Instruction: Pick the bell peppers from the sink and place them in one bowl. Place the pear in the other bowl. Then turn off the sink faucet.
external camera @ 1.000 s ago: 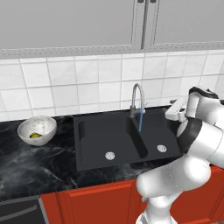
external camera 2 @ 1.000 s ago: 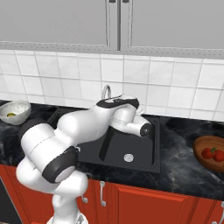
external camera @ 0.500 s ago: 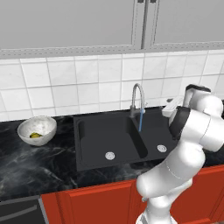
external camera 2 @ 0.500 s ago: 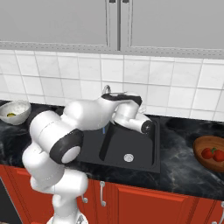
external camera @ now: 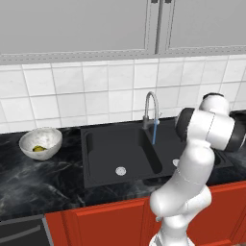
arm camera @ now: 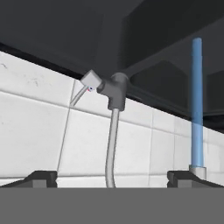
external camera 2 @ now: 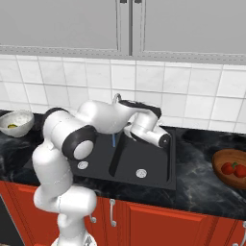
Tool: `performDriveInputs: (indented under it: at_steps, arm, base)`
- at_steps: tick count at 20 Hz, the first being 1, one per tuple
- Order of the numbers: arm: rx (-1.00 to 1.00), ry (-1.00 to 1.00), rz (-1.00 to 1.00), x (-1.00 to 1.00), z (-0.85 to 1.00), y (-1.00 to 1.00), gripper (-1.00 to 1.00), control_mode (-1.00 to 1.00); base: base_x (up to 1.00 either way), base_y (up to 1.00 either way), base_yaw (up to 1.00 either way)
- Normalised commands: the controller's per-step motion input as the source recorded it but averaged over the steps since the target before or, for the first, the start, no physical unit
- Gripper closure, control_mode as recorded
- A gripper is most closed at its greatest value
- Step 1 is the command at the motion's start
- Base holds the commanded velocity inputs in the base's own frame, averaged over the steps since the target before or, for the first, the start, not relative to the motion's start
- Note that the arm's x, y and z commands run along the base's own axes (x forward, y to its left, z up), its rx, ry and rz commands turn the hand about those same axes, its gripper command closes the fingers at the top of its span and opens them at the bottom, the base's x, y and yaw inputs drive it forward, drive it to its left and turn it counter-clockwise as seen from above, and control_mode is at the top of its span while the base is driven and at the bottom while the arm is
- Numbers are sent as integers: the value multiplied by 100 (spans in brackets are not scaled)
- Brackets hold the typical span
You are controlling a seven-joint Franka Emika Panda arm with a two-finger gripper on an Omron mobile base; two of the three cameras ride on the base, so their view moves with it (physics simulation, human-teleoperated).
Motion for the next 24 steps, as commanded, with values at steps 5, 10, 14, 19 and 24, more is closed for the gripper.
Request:
performDriveInputs:
  at_steps: [5, 10, 14, 19, 24]
  arm:
    - [2, 0, 2, 40, -24, -15, -100, -100]
    - [3, 0, 2, 51, -27, -1, -100, -100]
    - [4, 1, 2, 53, -23, 0, -100, -100]
    - [4, 2, 1, 49, -16, 0, -100, -100]
    - [4, 1, 0, 46, -17, 0, -100, -100]
  base:
    - [0, 0, 0]
    - [0, 0, 0]
    - [0, 0, 0]
    - [0, 0, 0]
    - [0, 0, 0]
